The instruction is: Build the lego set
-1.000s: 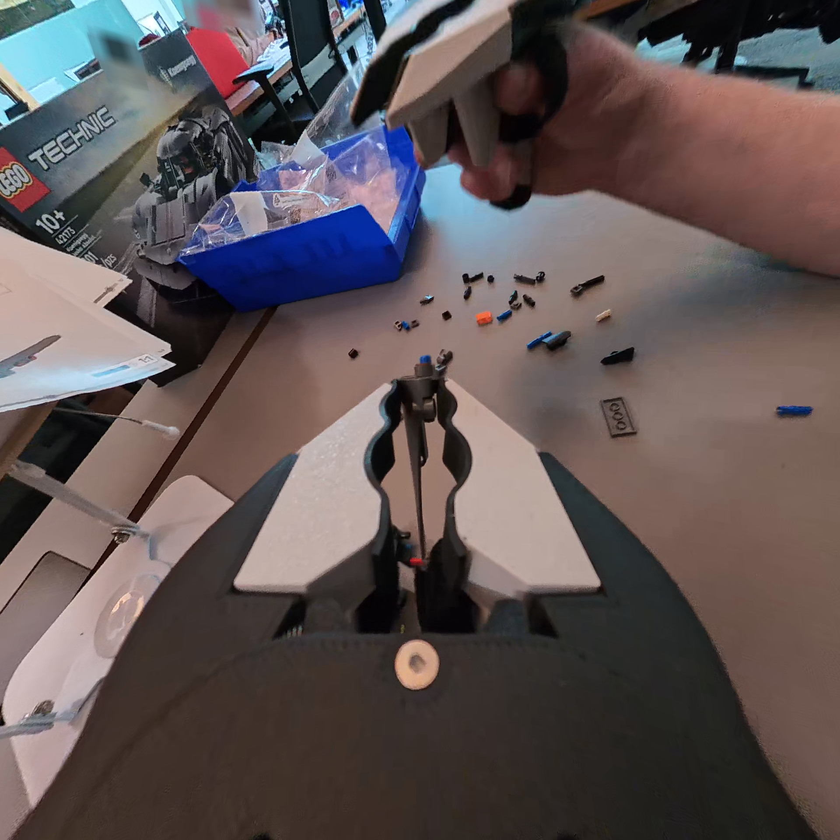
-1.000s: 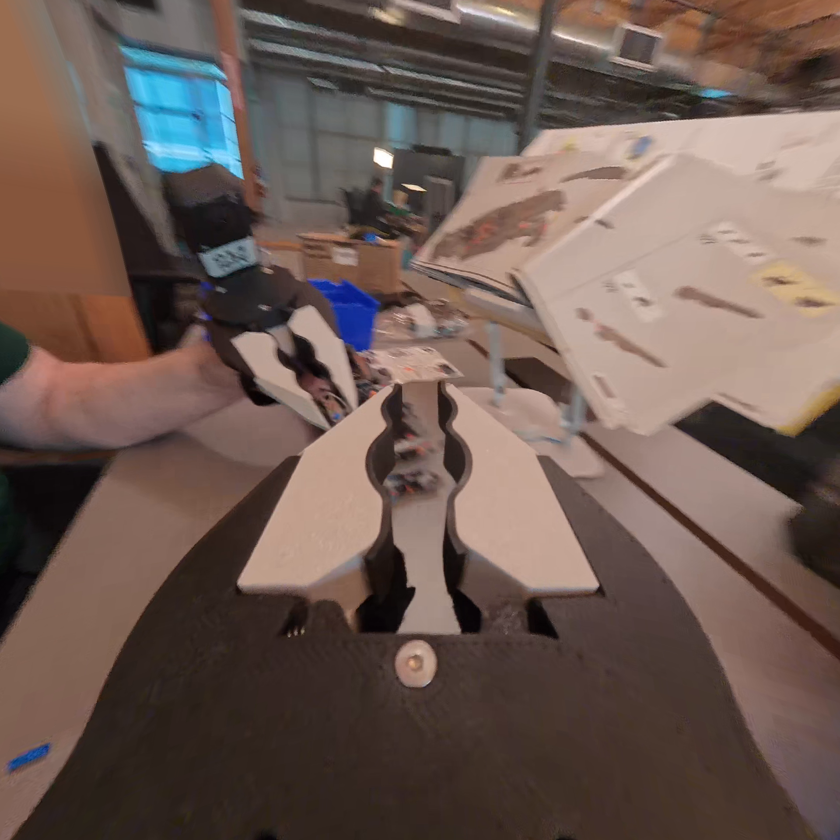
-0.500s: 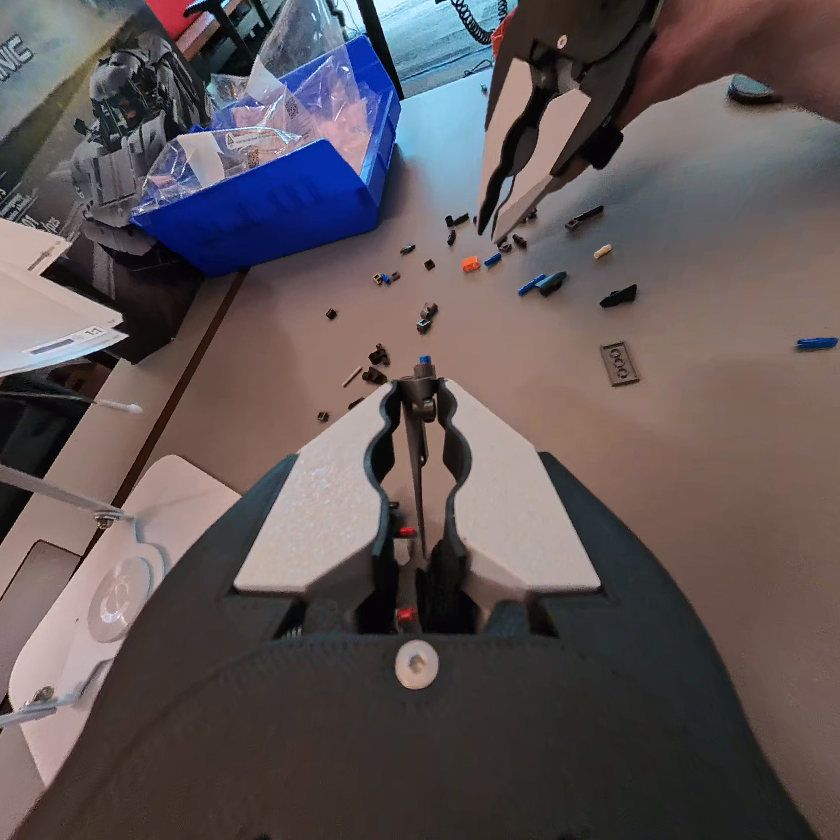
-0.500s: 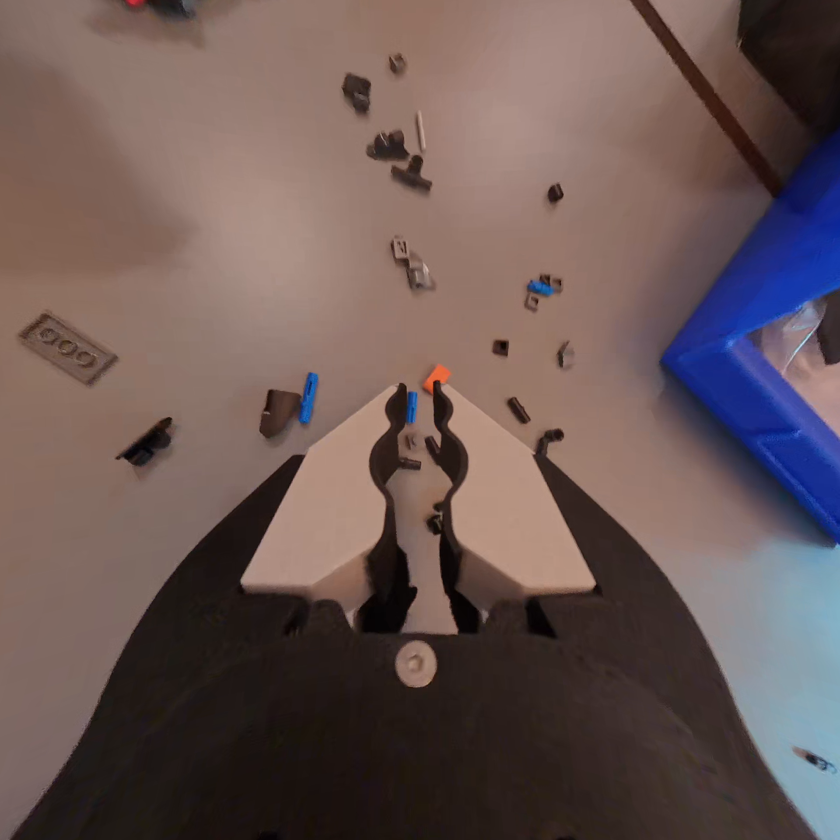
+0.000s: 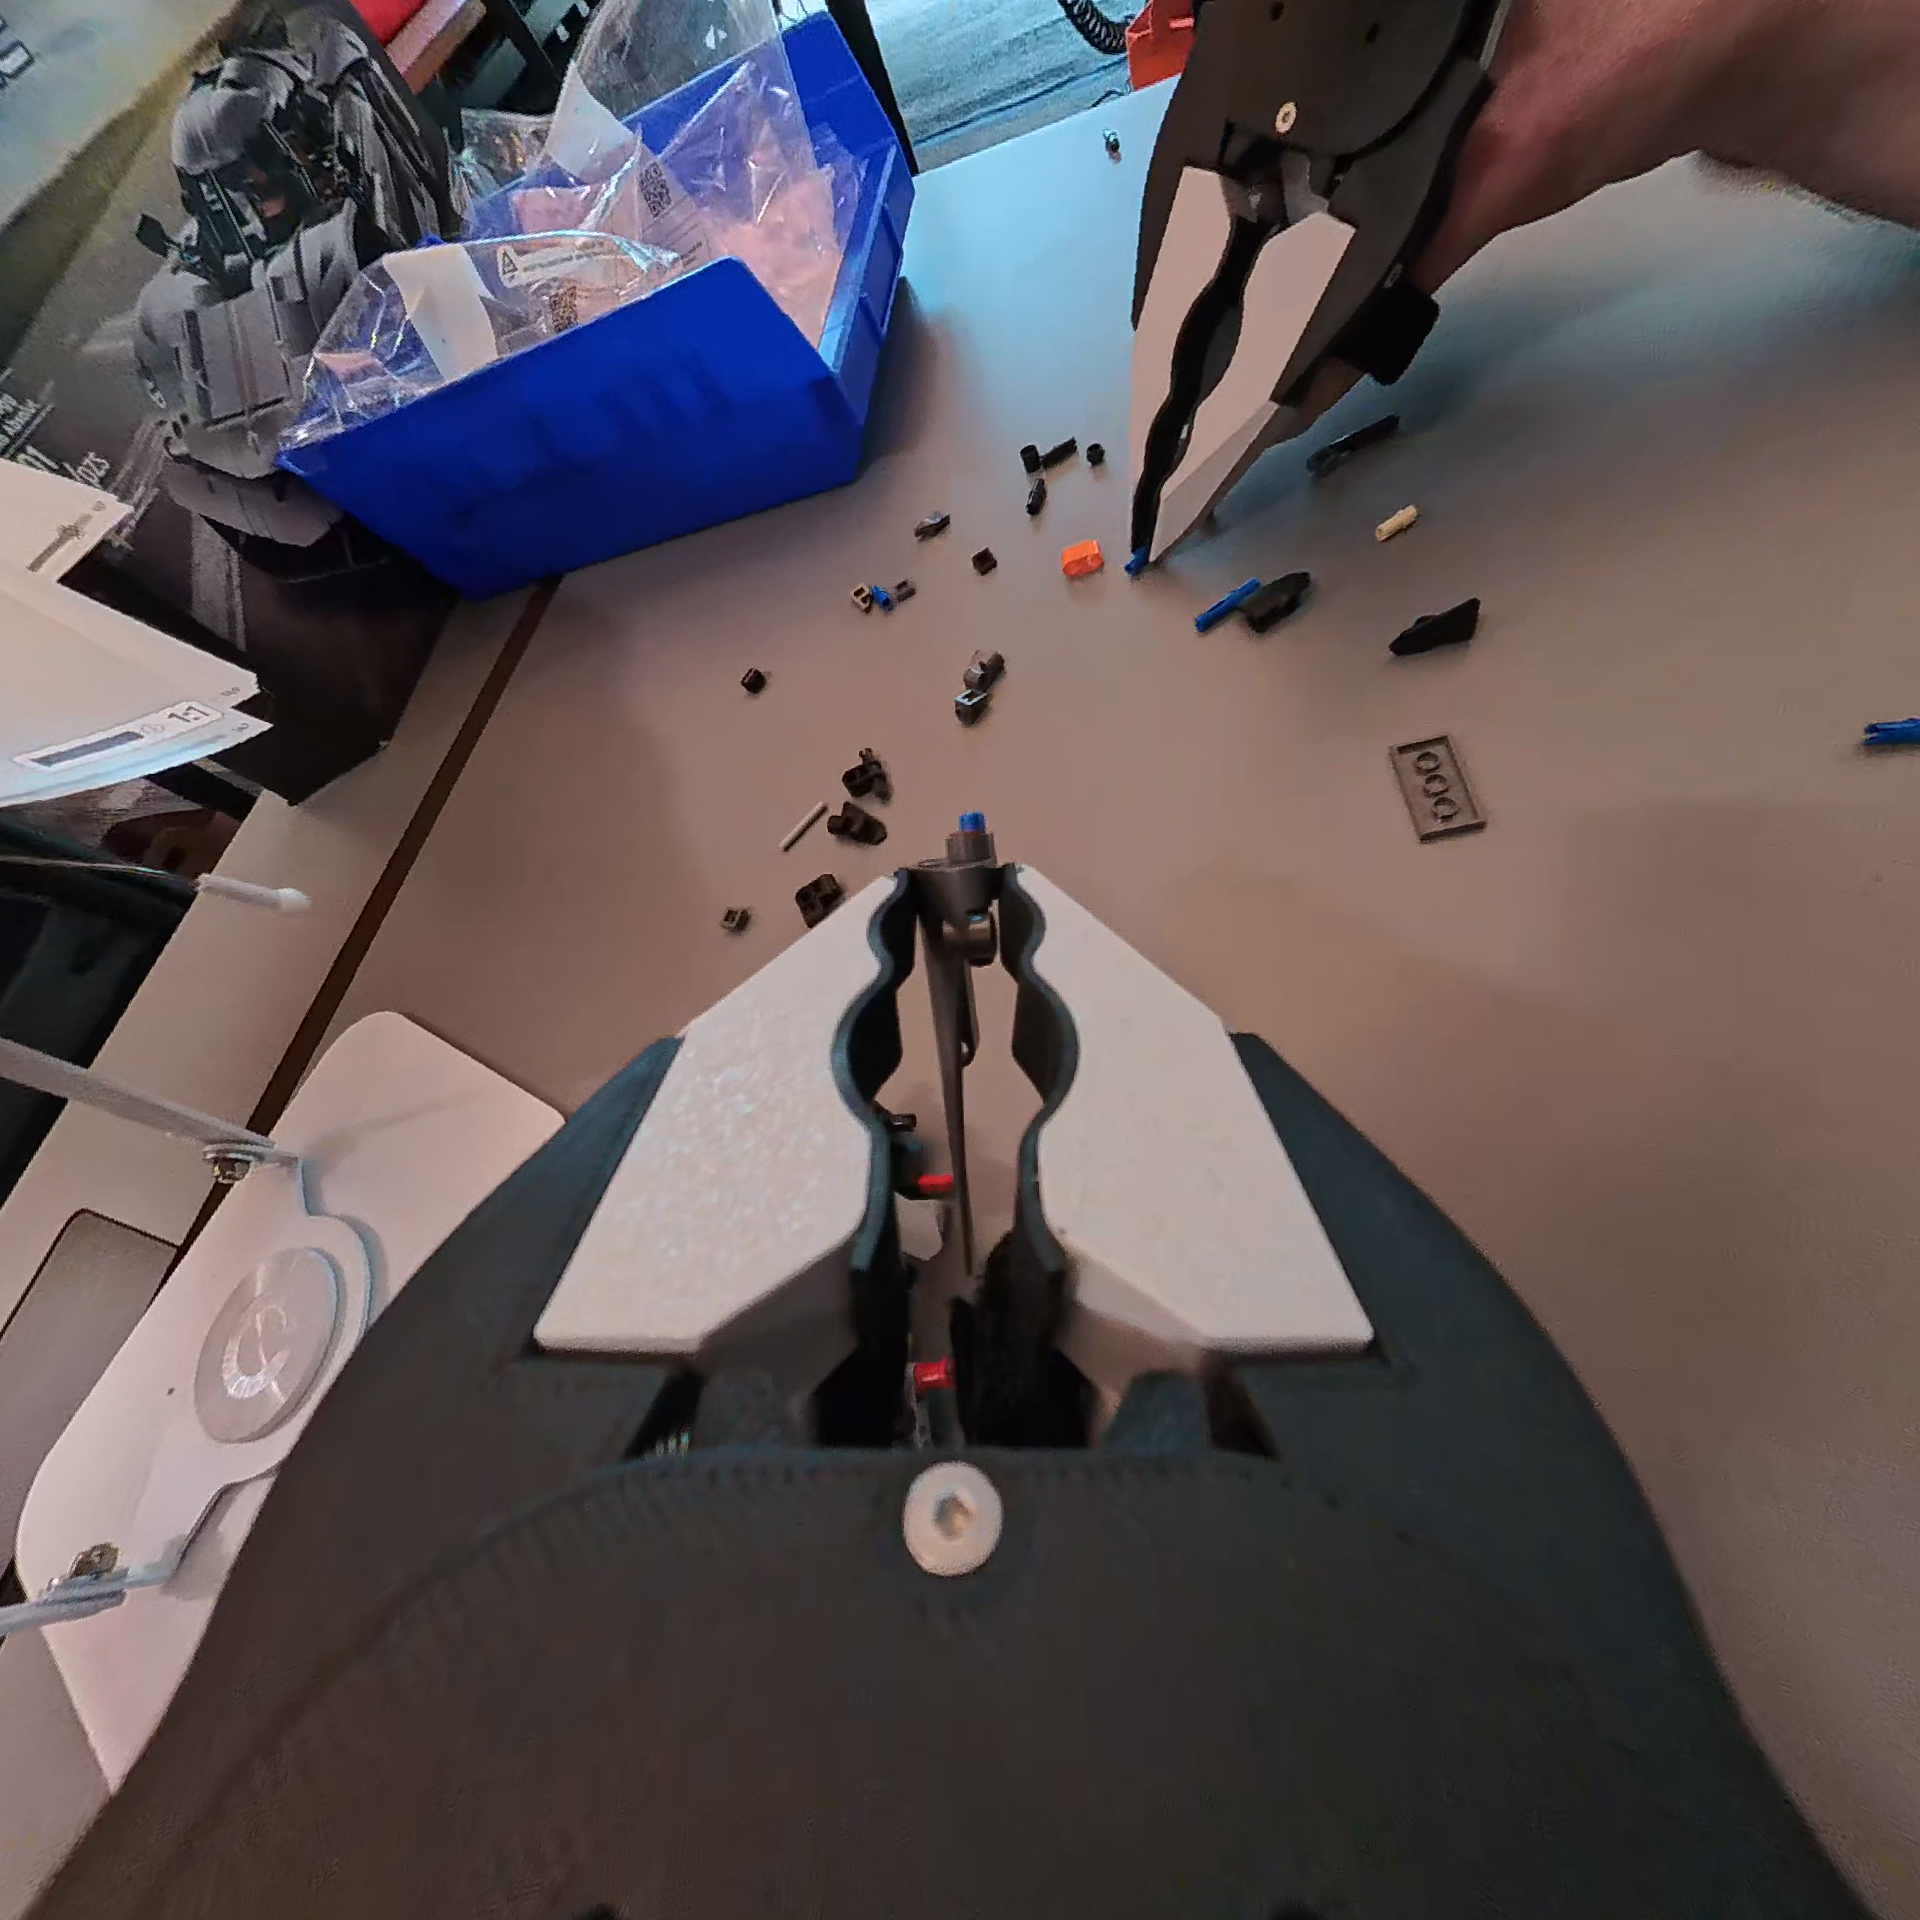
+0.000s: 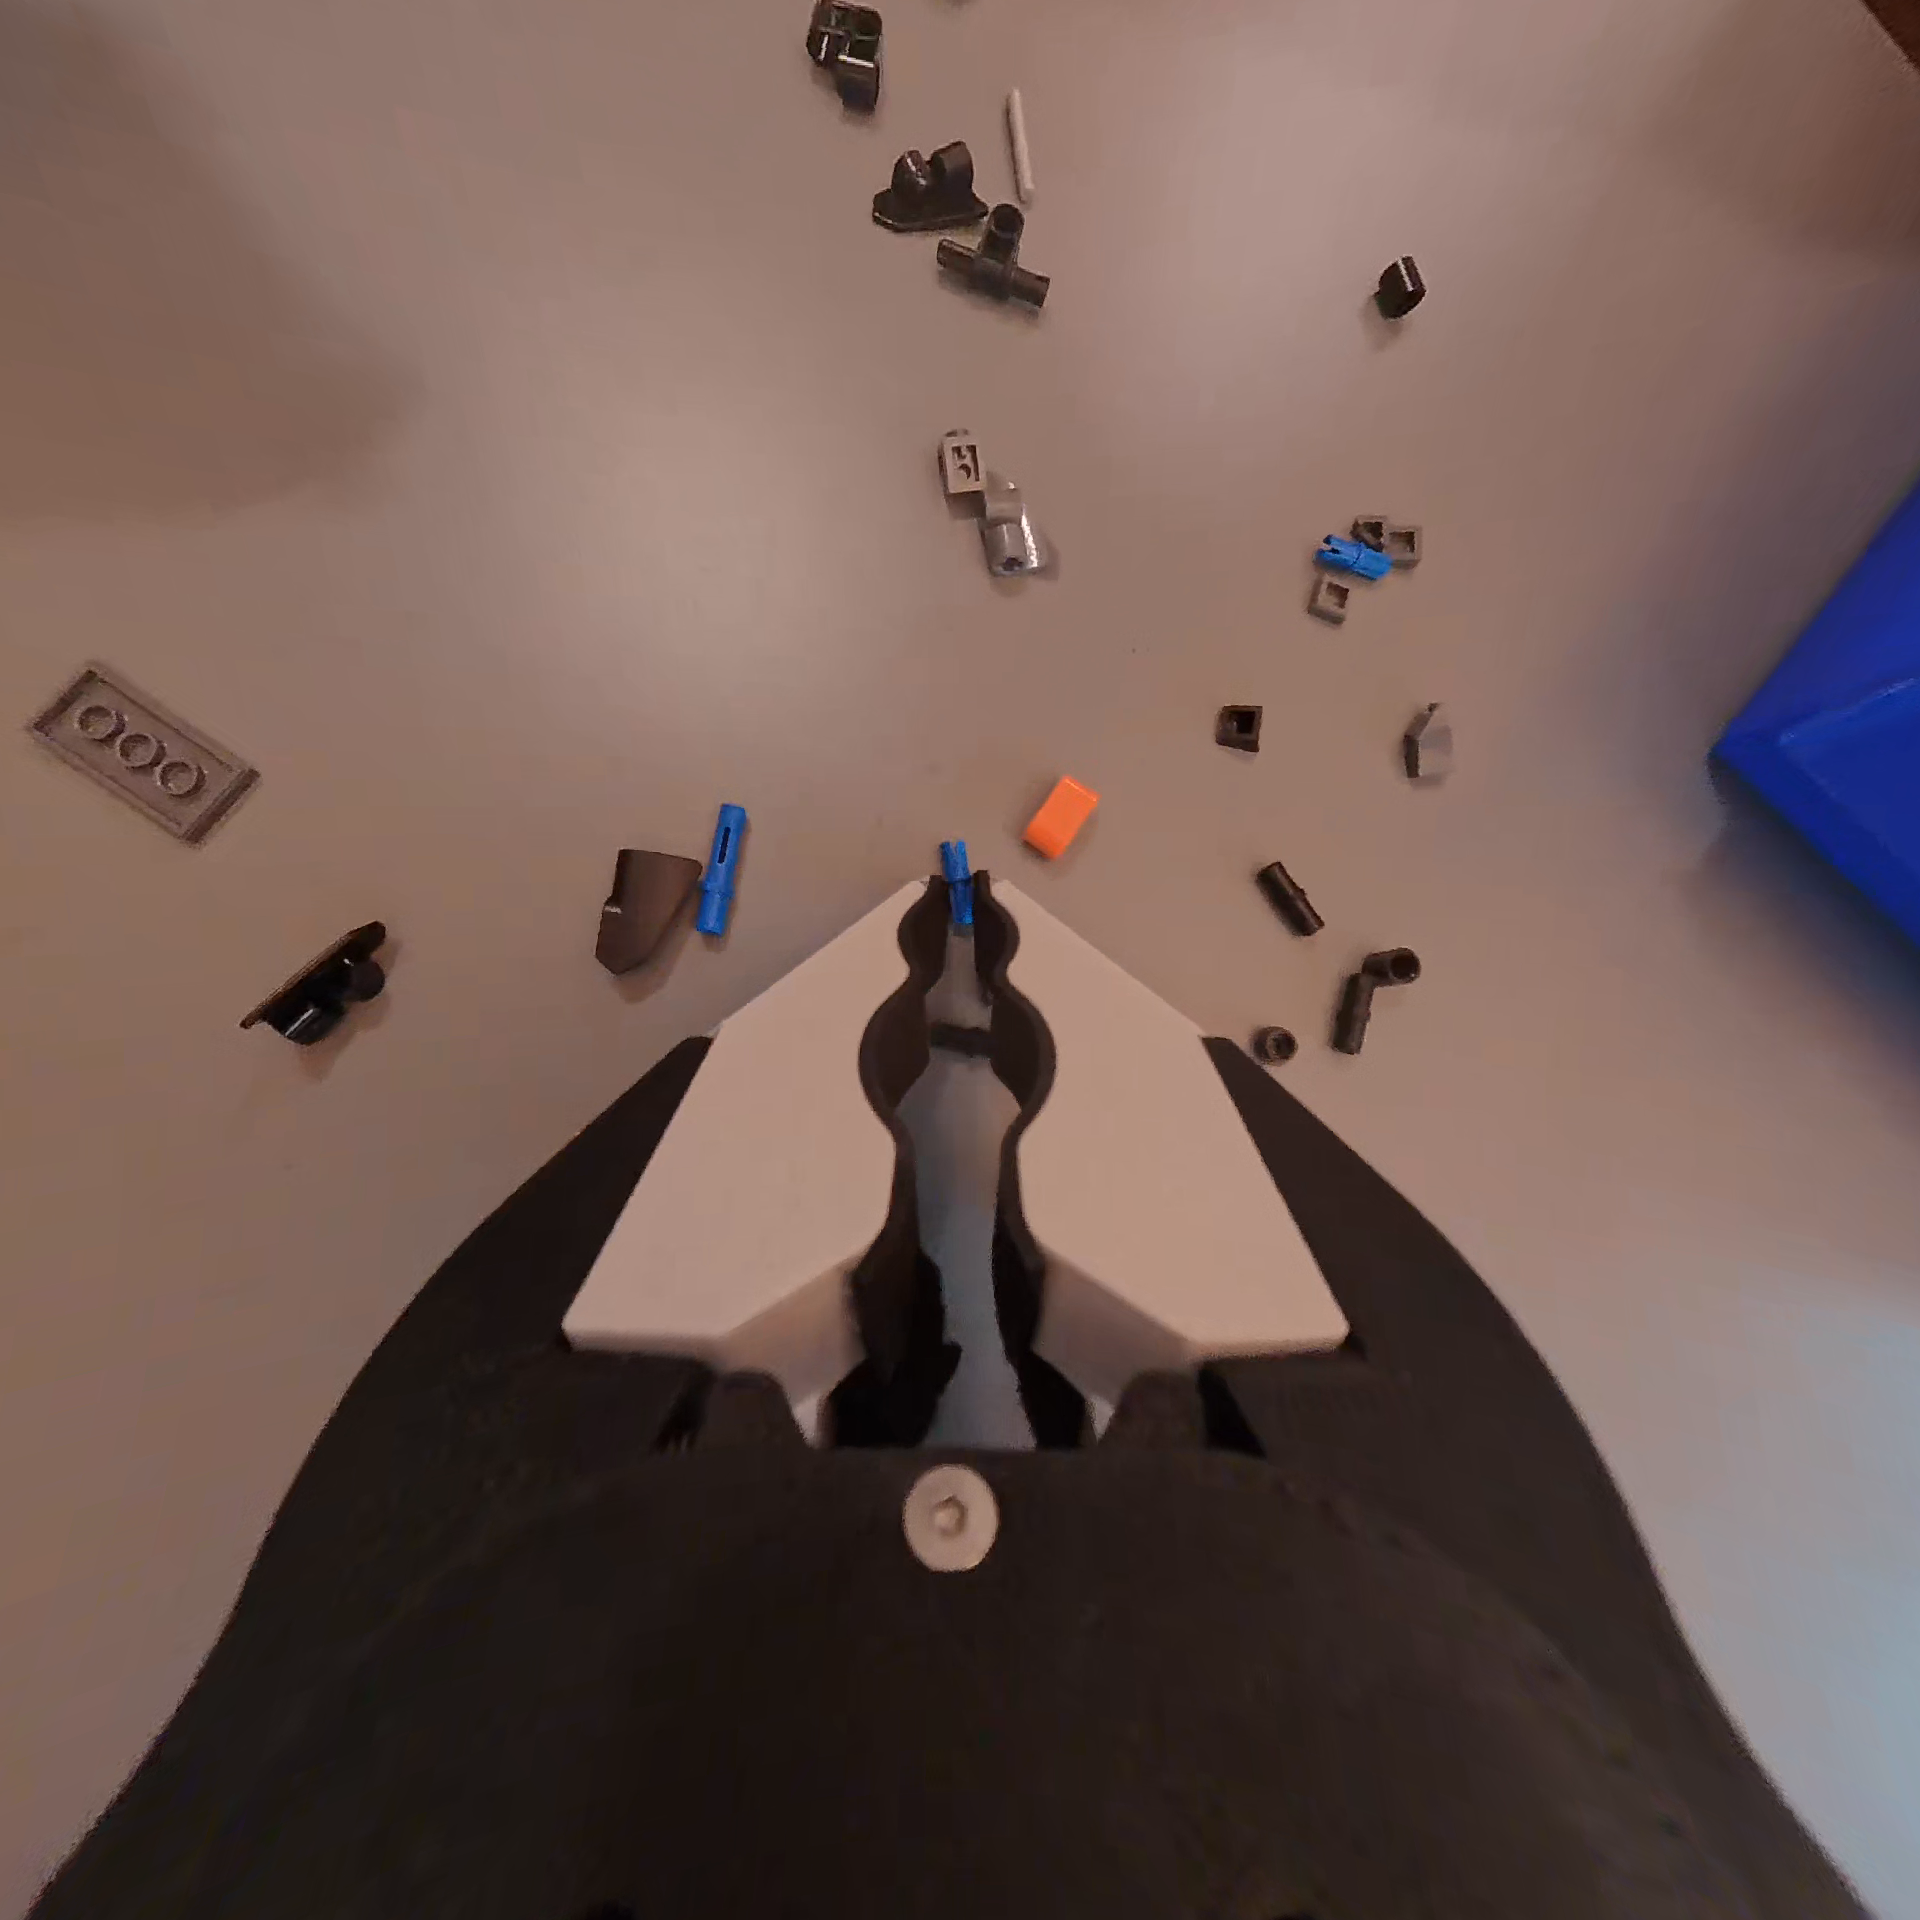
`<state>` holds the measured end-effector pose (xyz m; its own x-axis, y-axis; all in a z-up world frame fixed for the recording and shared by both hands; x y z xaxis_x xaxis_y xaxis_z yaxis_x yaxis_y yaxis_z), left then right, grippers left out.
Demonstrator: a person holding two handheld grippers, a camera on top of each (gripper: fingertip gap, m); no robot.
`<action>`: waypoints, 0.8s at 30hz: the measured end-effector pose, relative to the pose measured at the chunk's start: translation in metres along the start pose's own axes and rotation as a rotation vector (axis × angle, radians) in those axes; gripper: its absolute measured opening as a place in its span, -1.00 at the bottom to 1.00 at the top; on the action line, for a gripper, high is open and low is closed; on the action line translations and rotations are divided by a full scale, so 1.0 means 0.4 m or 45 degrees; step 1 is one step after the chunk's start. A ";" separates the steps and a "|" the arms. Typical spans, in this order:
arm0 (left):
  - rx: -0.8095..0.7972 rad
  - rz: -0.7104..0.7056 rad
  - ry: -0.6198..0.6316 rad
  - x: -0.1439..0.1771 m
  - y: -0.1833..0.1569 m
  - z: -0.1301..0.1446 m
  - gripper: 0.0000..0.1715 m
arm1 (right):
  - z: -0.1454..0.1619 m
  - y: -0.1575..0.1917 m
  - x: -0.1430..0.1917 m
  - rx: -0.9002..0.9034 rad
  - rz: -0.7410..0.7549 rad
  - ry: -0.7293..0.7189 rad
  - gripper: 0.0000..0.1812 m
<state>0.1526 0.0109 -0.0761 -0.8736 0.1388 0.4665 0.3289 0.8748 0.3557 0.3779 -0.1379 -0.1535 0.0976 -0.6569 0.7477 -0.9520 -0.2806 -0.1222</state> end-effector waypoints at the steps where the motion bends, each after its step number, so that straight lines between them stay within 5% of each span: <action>1: 0.001 0.002 -0.001 -0.001 -0.001 0.000 -0.84 | 0.001 0.000 0.000 -0.006 -0.004 -0.006 -0.98; 24: -0.009 0.025 0.026 -0.012 -0.008 0.010 -0.84 | 0.009 0.019 0.010 -0.076 -0.109 -0.042 -0.89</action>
<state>0.1545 0.0093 -0.0826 -0.8594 0.1465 0.4899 0.3487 0.8687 0.3519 0.3723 -0.1451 -0.1538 0.1881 -0.6554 0.7315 -0.9553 -0.2950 -0.0187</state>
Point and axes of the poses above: each gripper's, where its closed fingertips meet, x back along the fingers, z out of its underside, y = z × x across the jaws, the point moved 7 cm from there along x, back along the fingers, and after that the axes turned 1 degree about -y, right-handed, at the moved point
